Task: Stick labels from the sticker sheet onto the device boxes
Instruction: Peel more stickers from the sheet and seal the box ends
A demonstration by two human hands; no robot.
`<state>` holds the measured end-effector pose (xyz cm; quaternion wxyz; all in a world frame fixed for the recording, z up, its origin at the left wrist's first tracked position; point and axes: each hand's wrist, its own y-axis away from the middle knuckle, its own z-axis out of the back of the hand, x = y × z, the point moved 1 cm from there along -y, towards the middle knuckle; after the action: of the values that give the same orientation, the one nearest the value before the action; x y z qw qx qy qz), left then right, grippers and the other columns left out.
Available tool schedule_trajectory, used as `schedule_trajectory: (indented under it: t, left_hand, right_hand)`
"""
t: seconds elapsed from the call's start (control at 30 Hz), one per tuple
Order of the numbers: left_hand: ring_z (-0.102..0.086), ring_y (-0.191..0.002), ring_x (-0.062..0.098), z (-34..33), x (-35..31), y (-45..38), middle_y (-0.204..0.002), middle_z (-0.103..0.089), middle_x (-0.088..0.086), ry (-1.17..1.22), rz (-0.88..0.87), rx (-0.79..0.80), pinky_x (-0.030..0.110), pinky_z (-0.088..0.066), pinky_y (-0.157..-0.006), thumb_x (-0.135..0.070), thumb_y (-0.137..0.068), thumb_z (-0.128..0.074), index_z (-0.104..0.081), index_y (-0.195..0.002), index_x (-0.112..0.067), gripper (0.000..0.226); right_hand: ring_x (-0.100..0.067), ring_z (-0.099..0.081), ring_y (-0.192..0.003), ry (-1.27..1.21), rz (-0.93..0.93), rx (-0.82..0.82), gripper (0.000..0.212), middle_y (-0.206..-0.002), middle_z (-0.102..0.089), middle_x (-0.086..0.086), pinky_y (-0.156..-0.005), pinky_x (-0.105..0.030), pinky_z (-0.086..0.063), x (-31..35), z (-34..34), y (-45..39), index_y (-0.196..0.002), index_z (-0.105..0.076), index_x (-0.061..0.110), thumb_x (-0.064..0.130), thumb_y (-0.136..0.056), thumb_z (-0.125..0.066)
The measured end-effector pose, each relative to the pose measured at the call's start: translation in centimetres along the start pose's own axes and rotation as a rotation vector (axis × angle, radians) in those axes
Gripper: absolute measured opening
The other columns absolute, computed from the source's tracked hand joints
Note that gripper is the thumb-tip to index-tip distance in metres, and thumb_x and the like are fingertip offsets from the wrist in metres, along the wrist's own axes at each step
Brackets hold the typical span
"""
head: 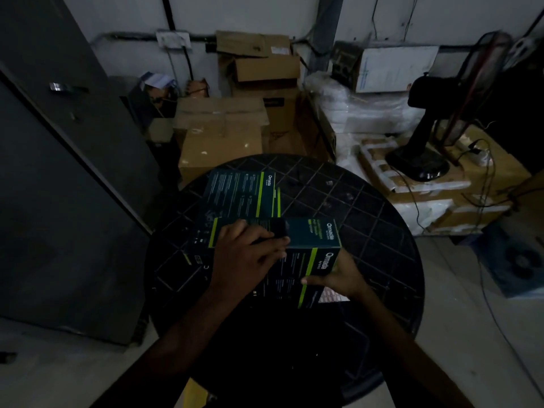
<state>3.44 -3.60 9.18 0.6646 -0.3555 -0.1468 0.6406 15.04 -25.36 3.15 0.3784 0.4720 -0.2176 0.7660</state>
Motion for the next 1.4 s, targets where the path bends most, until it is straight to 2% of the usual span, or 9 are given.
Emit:
schedule_trajectory:
  t: [0.13,0.23,0.33,0.47,0.67,0.8,1.0,1.2,1.4]
  left_hand:
    - [-0.048,-0.118,0.019,3.5,0.3,-2.5,-0.134,-0.055,-0.013,0.039,0.002,0.241,0.04,-0.04,-0.095,-0.076,-0.066,-0.069,-0.043,-0.146,-0.04,0.091]
    - [-0.037,-0.137,0.014,5.2,-0.5,-4.9,-0.154,-0.036,-0.009,0.229,0.077,0.464,0.036,-0.034,-0.109,-0.069,-0.062,-0.078,-0.01,-0.155,-0.042,0.118]
    - [-0.04,-0.137,0.001,6.2,0.9,-5.5,-0.152,-0.04,-0.012,0.676,0.246,0.406,0.021,-0.036,-0.109,-0.033,-0.062,-0.093,-0.024,-0.154,-0.035,0.115]
    - [-0.054,-0.123,0.009,6.0,4.5,-3.0,-0.134,-0.054,-0.007,0.843,0.376,0.278,0.023,-0.044,-0.099,-0.008,-0.063,-0.091,-0.046,-0.138,-0.021,0.088]
    - [-0.053,-0.103,0.0,5.8,6.5,-1.6,-0.115,-0.05,-0.017,0.323,0.249,0.457,0.029,-0.044,-0.077,-0.03,-0.052,-0.094,-0.05,-0.107,-0.039,0.071]
    - [-0.054,-0.109,0.006,3.9,3.5,-2.0,-0.125,-0.055,-0.017,0.127,0.195,0.611,0.03,-0.045,-0.09,-0.058,-0.047,-0.087,-0.044,-0.13,-0.04,0.095]
    - [-0.057,-0.106,0.01,0.6,3.8,-1.2,-0.119,-0.059,-0.011,0.268,0.284,0.625,0.031,-0.046,-0.085,-0.06,-0.054,-0.085,-0.046,-0.132,-0.035,0.091]
    - [-0.062,-0.106,0.007,1.4,5.8,0.5,-0.113,-0.064,-0.013,0.701,0.465,0.55,0.029,-0.053,-0.087,-0.023,-0.062,-0.094,-0.051,-0.123,-0.03,0.075]
    - [-0.047,-0.131,-0.001,2.4,2.2,-1.4,-0.143,-0.043,-0.026,0.812,0.378,0.478,0.02,-0.046,-0.1,-0.018,-0.066,-0.091,-0.025,-0.145,-0.04,0.105]
  right_hand:
    - [0.002,-0.062,-0.116,0.107,0.144,-0.047,0.091,-0.123,-0.065,0.021,-0.088,-0.012,-0.049,4.2,0.9,0.0,-0.13,-0.054,0.038,0.031,-0.052,-0.101]
    - [-0.002,-0.066,-0.106,0.256,0.282,0.028,0.093,-0.118,-0.066,0.018,-0.086,-0.027,-0.055,8.7,1.8,-1.1,-0.13,-0.052,0.033,0.048,-0.05,-0.097]
    - [-0.007,-0.061,-0.115,0.39,0.291,0.051,0.099,-0.131,-0.059,0.019,-0.093,-0.037,-0.053,10.4,2.3,-1.8,-0.14,-0.044,0.04,0.055,-0.054,-0.091]
    - [-0.014,-0.052,-0.128,0.643,0.201,0.11,0.112,-0.143,-0.054,0.012,-0.101,-0.033,-0.045,9.2,4.3,-2.0,-0.148,-0.036,0.041,0.055,-0.052,-0.091]
    - [-0.023,-0.056,-0.12,0.989,0.317,0.093,0.108,-0.127,-0.06,0.007,-0.094,-0.039,-0.046,10.7,3.7,-2.0,-0.148,-0.036,0.043,0.064,-0.052,-0.081]
    - [-0.027,-0.055,-0.119,1.197,0.425,0.098,0.105,-0.129,-0.059,0.004,-0.093,-0.041,-0.042,13.3,1.9,-2.3,-0.148,-0.038,0.037,0.06,-0.055,-0.082]
    - [-0.025,-0.06,-0.111,1.17,0.407,-0.052,0.09,-0.125,-0.064,0.008,-0.092,-0.04,-0.047,13.3,3.2,-1.6,-0.132,-0.057,0.04,0.073,-0.051,-0.077]
    - [-0.013,-0.043,-0.141,0.141,0.404,0.031,0.088,-0.152,-0.044,0.002,-0.113,-0.04,-0.043,10.4,6.6,-0.2,-0.153,-0.039,0.025,0.023,-0.079,-0.086]
    - [-0.022,-0.052,-0.124,0.484,0.592,-0.012,0.076,-0.143,-0.051,0.003,-0.095,-0.051,-0.047,13.1,4.5,-0.7,-0.148,-0.046,0.04,0.055,-0.08,-0.076]
